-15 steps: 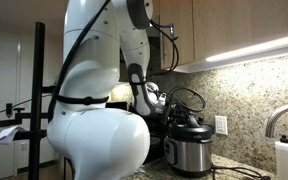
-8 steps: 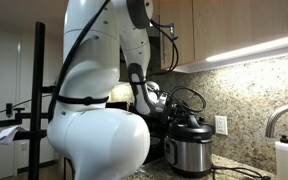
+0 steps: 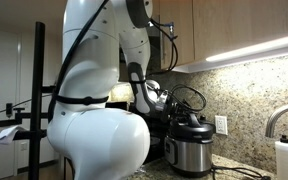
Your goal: Pick up the lid from the cooker and put it on the counter
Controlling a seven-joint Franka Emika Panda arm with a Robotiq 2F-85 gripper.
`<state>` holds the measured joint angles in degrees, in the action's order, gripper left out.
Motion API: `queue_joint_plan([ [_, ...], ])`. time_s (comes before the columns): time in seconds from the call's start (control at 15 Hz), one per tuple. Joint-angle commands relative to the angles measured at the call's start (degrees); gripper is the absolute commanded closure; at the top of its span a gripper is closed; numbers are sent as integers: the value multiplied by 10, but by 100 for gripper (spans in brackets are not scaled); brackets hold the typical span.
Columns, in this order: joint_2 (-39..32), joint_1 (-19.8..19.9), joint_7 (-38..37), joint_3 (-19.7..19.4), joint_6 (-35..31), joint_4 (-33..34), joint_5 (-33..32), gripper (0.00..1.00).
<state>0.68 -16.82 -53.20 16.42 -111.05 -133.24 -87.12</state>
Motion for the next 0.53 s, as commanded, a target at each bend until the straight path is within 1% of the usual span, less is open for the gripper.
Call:
queue_joint_plan([
  [0.0,0,0,2,1,2,-1,1,85],
  [0.2,0,0,2,2,2,-1,1,85],
  [0.27,0,0,2,2,2,-1,1,93],
  [0.47,8,3,12,0,4,13,-15,94],
])
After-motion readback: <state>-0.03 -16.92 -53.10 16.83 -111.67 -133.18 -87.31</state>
